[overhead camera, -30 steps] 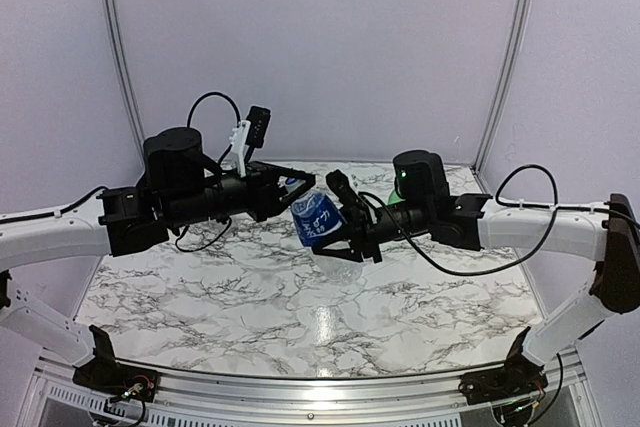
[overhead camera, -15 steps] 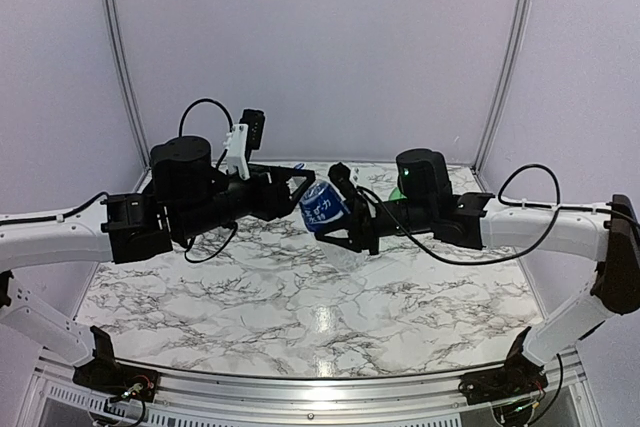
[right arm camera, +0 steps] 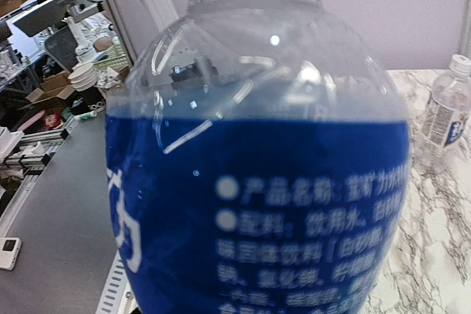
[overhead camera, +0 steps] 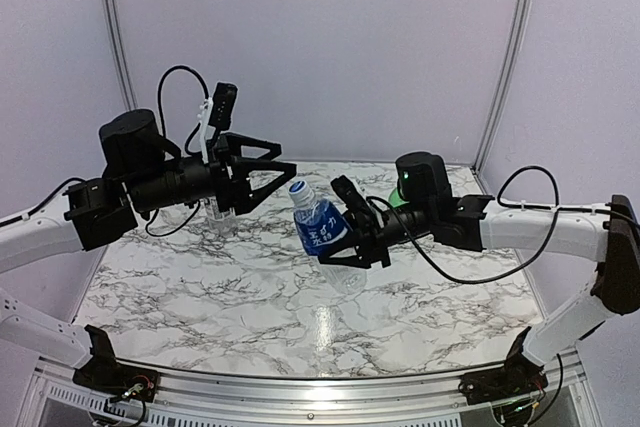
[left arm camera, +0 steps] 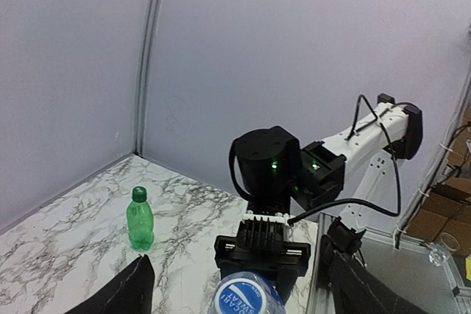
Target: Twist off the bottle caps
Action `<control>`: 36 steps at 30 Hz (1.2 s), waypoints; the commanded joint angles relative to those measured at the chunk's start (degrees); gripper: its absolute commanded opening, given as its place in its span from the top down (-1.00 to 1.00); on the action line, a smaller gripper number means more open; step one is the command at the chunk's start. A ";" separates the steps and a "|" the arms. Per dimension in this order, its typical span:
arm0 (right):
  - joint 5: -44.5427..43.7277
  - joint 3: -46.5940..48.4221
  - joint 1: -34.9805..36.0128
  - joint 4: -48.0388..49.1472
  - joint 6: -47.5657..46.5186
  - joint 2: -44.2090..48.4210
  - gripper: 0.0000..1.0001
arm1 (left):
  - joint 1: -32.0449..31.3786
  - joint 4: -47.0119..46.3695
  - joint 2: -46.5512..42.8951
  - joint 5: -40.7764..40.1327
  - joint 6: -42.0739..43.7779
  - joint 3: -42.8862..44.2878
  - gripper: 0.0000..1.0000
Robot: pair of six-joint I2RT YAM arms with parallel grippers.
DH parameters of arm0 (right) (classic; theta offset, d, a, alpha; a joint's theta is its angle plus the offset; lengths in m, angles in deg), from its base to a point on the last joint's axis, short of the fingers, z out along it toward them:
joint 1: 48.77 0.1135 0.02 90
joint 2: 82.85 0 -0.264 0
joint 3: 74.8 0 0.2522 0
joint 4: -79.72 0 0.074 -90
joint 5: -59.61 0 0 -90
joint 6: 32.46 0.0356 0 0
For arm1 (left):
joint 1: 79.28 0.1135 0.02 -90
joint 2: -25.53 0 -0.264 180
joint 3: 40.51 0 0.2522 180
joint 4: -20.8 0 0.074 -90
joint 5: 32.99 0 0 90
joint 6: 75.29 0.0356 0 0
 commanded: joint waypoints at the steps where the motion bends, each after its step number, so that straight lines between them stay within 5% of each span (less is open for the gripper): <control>1: 11.12 1.54 0.60 -0.03 -0.93 -0.14 0.30 | 1.45 -0.54 0.25 15.56 3.77 0.86 -0.67; 9: 15.91 2.07 1.76 0.03 -0.82 -1.33 0.30 | 1.94 -0.71 6.41 24.38 5.07 5.44 -0.54; 17: 16.44 2.50 1.90 -0.41 -0.94 -1.55 0.30 | 1.93 -1.75 10.12 28.19 3.75 6.28 -0.21; 31: 14.77 2.76 1.75 -0.67 -0.70 -1.83 0.31 | 1.84 -3.80 10.69 28.67 2.38 4.19 0.30; 36: 13.73 2.86 1.73 -0.55 -0.22 -1.55 0.32 | 1.81 -3.80 10.45 27.49 2.56 2.94 0.28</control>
